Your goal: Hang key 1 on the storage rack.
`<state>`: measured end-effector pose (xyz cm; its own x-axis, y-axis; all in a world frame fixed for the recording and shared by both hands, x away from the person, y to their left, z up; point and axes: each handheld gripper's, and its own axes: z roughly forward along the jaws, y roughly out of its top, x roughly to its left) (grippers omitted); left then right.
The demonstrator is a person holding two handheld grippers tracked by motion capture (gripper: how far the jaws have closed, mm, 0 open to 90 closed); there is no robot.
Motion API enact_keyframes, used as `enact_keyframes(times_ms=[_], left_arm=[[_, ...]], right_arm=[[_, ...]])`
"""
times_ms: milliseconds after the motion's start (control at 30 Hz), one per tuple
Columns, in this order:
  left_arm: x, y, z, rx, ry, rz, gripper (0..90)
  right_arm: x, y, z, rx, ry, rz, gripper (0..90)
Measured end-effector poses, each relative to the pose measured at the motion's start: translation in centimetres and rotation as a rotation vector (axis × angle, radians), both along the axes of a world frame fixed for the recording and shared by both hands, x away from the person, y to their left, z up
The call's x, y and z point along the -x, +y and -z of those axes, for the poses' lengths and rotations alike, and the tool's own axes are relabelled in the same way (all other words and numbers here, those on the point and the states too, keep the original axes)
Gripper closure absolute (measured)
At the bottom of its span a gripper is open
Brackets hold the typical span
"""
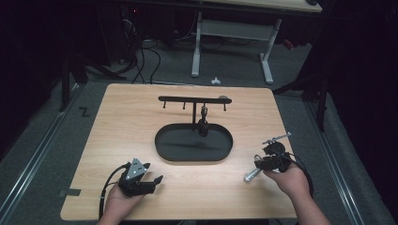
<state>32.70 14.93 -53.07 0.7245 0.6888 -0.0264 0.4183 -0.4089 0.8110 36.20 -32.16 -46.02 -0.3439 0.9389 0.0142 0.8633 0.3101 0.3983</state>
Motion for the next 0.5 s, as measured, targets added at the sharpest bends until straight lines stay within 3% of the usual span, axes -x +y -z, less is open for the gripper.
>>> enact_keyframes(times_ms=[500], left_arm=[[0.0,0.3,-0.2,0.004,-0.01,-0.005,29.6]], right_arm=[[-2.4,-0.8,1.6,0.045,0.041,0.029,58.6]])
